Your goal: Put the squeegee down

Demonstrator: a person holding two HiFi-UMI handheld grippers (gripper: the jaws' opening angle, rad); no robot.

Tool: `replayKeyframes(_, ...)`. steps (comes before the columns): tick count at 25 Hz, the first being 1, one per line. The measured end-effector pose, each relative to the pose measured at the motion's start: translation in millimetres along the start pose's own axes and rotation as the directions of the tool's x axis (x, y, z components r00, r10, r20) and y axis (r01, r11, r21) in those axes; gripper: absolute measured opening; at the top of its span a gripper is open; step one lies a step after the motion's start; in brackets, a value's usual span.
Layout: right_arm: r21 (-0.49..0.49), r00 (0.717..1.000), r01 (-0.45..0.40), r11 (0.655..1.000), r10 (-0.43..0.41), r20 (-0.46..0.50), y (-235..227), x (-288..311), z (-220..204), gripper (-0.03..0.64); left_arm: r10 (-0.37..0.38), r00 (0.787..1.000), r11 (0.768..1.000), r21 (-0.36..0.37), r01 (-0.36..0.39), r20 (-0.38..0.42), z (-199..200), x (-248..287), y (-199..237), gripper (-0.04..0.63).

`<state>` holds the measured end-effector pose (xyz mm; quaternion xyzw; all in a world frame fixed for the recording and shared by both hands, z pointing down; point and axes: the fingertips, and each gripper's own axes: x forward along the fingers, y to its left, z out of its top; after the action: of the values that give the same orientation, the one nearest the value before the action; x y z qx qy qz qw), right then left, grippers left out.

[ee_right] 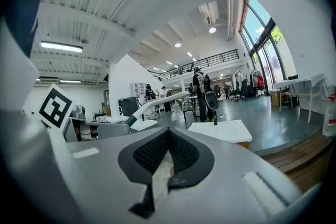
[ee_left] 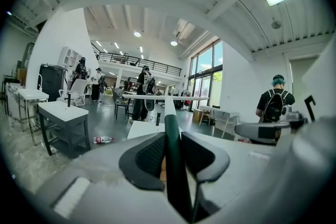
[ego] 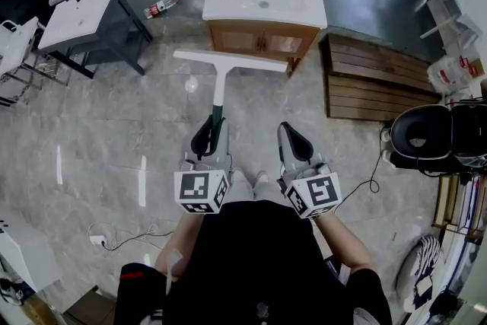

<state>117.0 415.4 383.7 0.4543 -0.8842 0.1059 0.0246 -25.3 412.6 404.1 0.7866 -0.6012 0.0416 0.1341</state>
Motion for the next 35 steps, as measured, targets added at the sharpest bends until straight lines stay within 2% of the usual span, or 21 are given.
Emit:
replayKeyframes(18,-0.045,1.0,0.017,0.999,-0.016,0.023,24.8,39.5,10.6,0.002,-0.023,0.999,1.0,0.007,0.023,0.033,12.3,6.5,39.7,0.106)
replayKeyframes(35,-0.021,1.0,0.014,1.0,-0.014,0.025,-10.1,83.9,12.3,0.002,-0.007,1.0,0.999,0.031,0.007,0.019,19.8,52.4,50.8,0.106)
